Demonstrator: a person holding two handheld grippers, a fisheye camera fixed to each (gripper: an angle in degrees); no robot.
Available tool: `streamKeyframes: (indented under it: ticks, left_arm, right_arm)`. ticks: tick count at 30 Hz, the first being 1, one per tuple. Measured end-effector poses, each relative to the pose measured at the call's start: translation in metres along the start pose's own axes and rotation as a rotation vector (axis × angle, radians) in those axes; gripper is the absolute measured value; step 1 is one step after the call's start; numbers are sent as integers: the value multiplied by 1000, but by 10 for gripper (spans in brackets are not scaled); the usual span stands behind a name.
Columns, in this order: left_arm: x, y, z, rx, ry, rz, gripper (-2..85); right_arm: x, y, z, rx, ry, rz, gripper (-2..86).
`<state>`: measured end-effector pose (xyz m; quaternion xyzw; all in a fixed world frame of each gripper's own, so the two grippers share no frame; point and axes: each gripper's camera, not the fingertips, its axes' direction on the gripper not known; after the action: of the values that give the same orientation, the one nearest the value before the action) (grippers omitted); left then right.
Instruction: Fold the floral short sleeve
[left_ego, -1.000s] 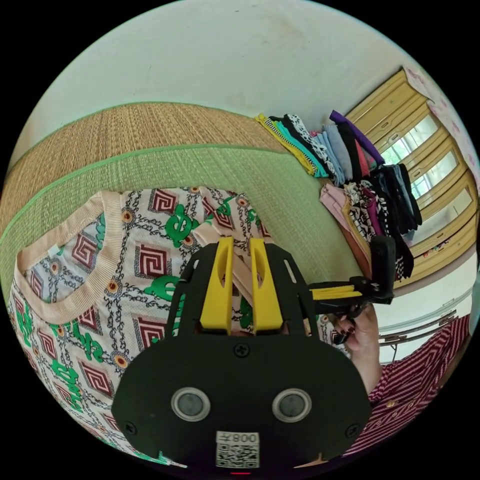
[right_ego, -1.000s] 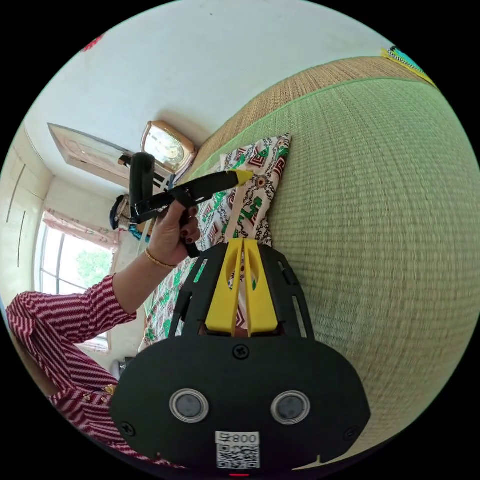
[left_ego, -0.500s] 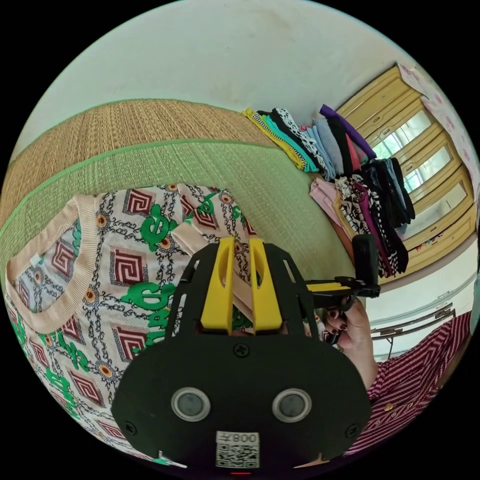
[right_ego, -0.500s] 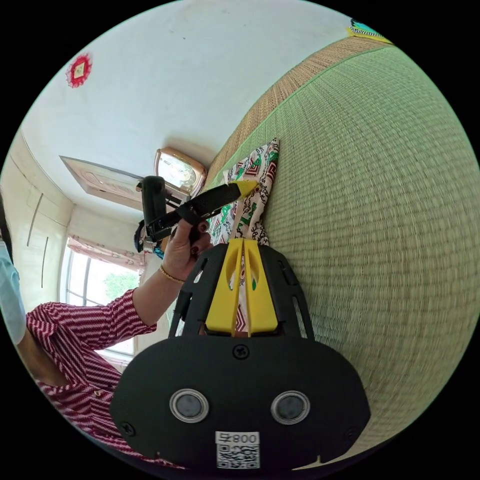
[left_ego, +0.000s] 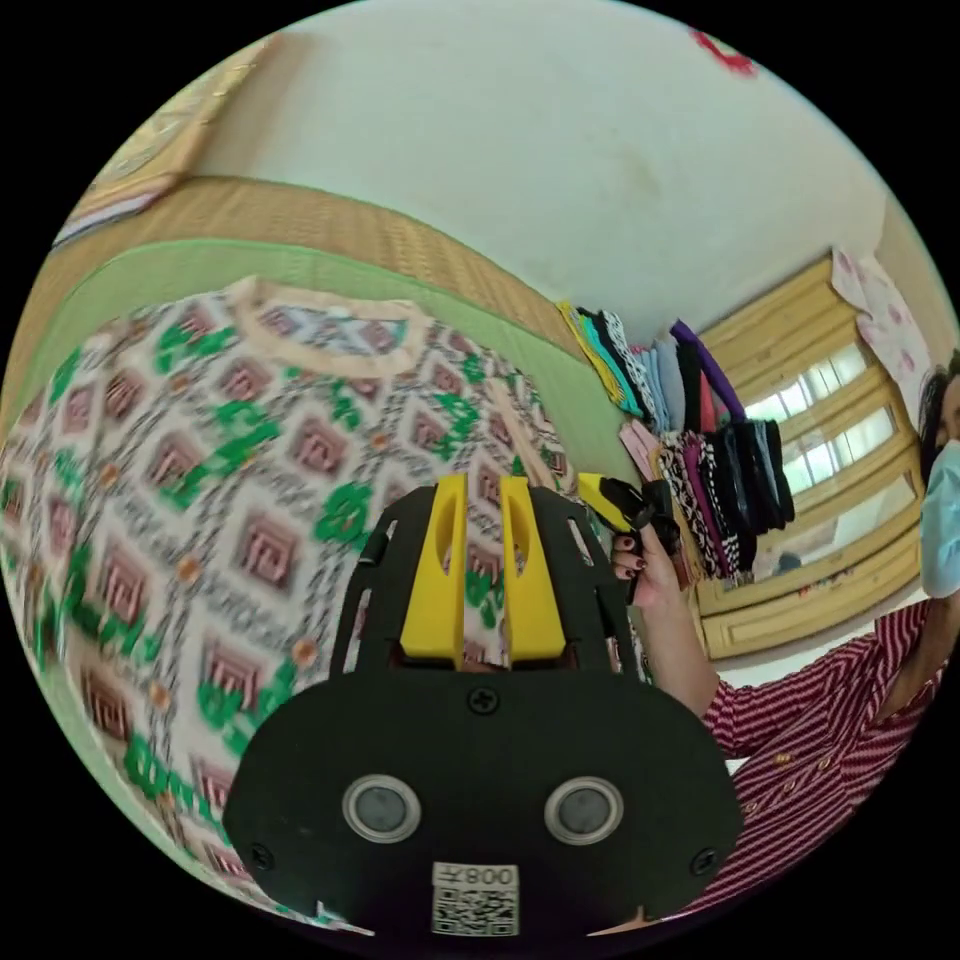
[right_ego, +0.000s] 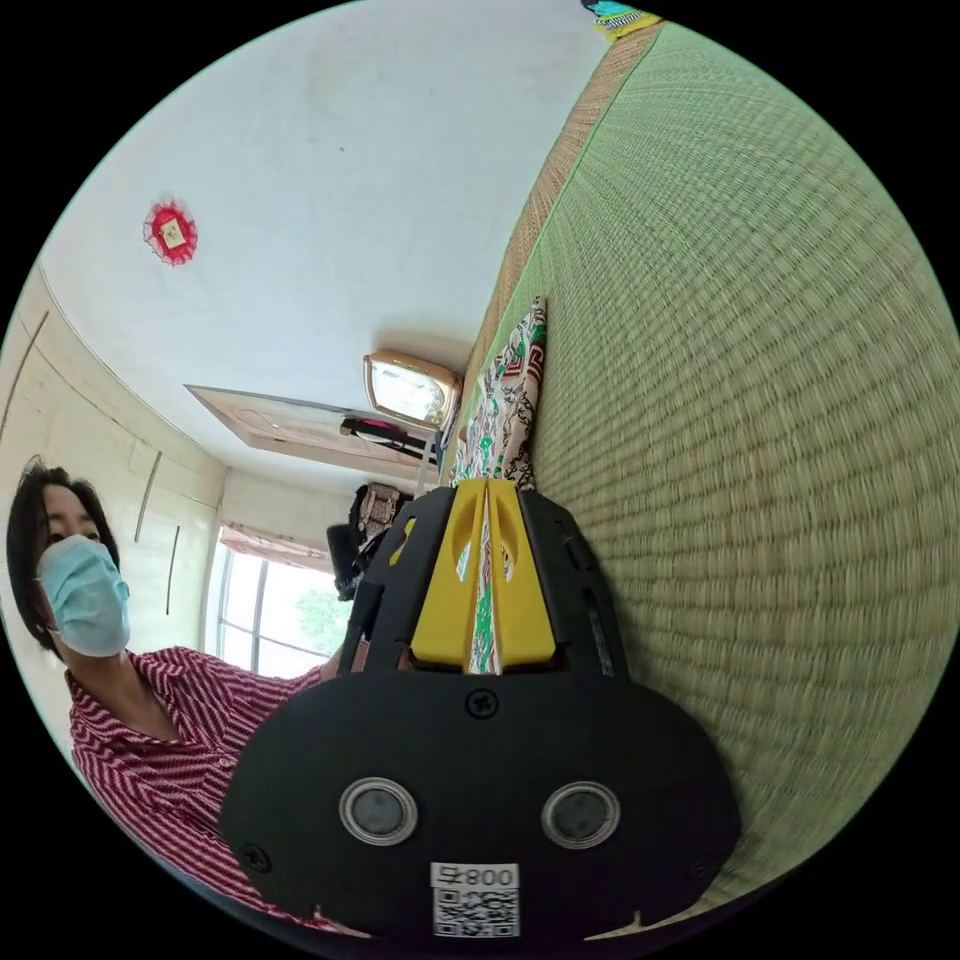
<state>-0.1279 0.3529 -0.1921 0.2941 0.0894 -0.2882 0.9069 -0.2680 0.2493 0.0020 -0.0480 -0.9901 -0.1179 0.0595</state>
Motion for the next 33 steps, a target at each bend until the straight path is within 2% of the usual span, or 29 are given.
streamKeyframes:
  ticks: [8,12,15,20,25,33]
  left_arm:
    - [-138,131,-151,291,-166,-441,81]
    - [-185,159,-177,382,-128,-532,93]
    - [-220,170,-188,431,-84,-563,101]
    - [-273,188,-200,508,-9,-598,96]
    - [-305,205,-209,560,36,-600,85]
    - [-345,230,-221,576,27,-576,46]
  right_arm:
    - [-29,-19,16,12,-32,42,12]
    - [-77,-24,31,62,59,22,27]
    - [-134,-37,66,30,149,-46,39]
    - [-237,-60,197,-218,279,-229,59]
    - [-332,-66,394,-522,334,-428,71]
    - [-440,-45,634,-786,490,-711,88]
